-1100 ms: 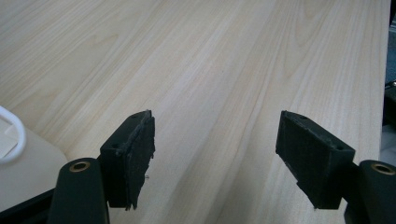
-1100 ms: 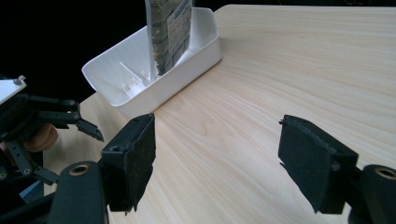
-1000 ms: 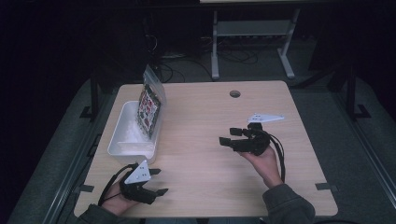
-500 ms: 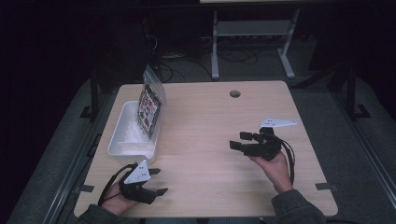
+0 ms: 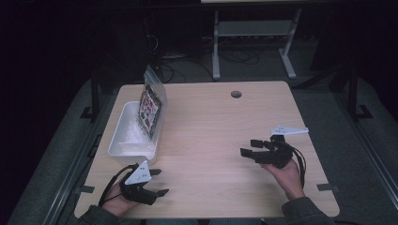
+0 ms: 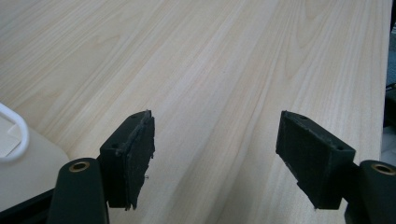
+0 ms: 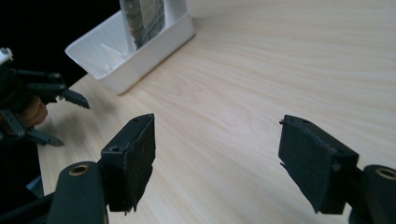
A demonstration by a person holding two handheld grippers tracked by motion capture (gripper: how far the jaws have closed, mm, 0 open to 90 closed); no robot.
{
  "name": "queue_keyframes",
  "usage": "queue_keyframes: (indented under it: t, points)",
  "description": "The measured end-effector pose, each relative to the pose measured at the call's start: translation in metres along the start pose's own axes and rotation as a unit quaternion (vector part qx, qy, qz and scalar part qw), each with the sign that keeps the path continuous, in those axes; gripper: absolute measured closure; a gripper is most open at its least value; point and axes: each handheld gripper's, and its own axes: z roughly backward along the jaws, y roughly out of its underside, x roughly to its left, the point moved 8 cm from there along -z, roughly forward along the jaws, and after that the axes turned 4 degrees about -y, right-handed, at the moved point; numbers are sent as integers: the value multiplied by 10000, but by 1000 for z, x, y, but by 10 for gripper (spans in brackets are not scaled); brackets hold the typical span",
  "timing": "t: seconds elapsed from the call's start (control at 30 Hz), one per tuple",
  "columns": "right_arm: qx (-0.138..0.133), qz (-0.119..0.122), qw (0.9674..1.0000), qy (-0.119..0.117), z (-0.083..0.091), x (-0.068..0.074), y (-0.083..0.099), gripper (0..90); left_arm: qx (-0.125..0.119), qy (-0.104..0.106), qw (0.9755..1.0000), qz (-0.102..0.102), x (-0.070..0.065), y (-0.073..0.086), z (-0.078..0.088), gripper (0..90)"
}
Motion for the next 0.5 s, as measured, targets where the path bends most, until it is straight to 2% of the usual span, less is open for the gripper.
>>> queue_keyframes:
  t: [0.43, 0.5]
  points:
    - [115, -118, 9999, -33, 6, -4, 24, 270, 6, -37, 10000, 6, 0, 0, 0, 273]
    - [229, -123, 9996, -65, 4, -2, 29, 267, 12, -59, 10000, 7, 0, 0, 0, 272]
